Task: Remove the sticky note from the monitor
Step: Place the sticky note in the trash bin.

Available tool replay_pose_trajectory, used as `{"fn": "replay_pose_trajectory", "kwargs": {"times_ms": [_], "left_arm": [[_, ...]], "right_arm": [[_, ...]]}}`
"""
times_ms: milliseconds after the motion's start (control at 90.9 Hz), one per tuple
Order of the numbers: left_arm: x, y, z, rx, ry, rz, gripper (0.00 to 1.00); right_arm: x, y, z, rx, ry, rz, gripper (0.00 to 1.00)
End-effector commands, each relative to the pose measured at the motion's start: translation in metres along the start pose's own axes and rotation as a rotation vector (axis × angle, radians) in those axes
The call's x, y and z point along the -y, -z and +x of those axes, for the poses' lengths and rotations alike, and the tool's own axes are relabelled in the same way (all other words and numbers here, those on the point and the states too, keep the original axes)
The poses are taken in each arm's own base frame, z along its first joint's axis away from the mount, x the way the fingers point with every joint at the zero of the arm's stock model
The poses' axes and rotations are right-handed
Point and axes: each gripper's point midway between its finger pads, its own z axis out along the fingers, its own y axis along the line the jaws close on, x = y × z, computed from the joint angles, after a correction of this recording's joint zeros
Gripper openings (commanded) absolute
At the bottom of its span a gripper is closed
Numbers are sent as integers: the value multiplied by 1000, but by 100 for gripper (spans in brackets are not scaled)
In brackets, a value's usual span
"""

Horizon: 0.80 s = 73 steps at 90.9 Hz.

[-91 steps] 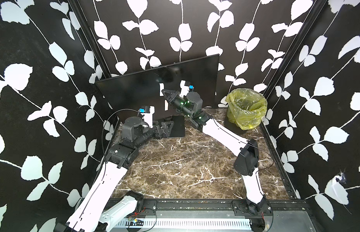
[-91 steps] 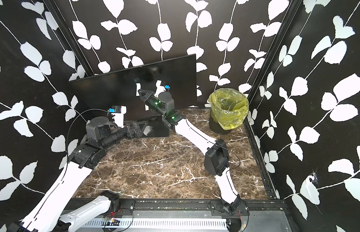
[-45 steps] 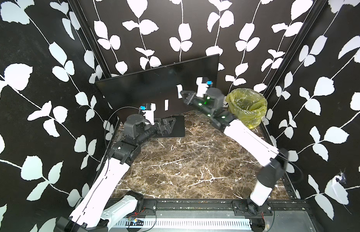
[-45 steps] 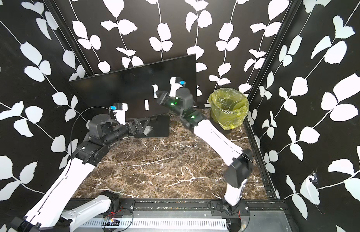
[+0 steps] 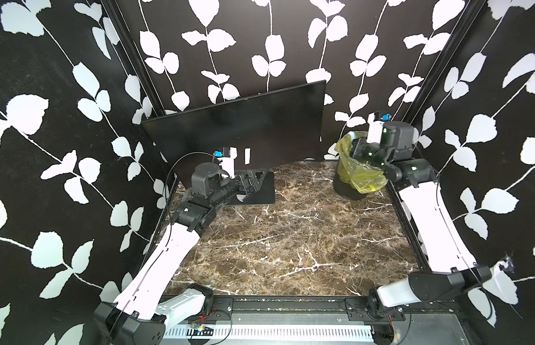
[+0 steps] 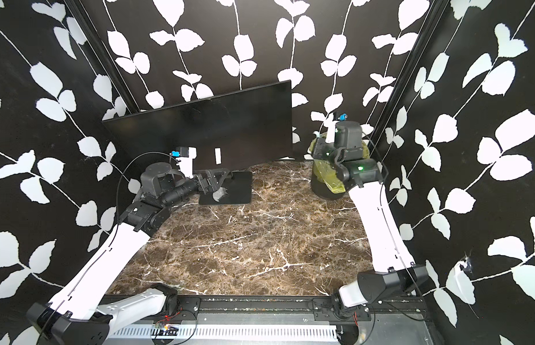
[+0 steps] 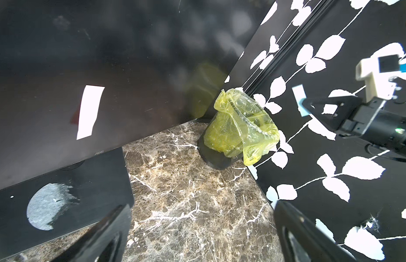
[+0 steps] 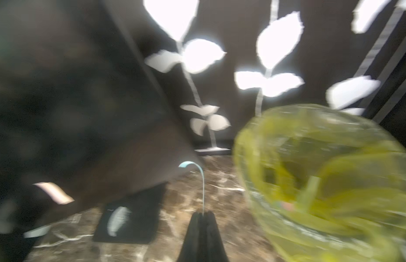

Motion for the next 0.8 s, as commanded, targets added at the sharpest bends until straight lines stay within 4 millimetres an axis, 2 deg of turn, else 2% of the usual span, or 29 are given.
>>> {"fn": "replay_pose_trajectory", "kwargs": {"times_ms": [0,132,286,451,638,792], "left_arm": [[15,6,-18,49,-26,46,99],[14,9,-18,48,-32,38,99],[11,13,-13,40,-41,22,99],[8,15,-8,27,-49,8,99],[5,16,-5,18,-58,-6,99],[4,14,-4,6,-65,-9,99]], "right_arm": [[38,-10,24,-154,113,118,0],[65,-30,29,-216,135,196,0],[82,-53,29,-259,139,205,5],[88,-70,26,-306,172,210,13],[89,-81,33,-330,164,194,33],[89,-82,32,-321,166,194,38]]}}
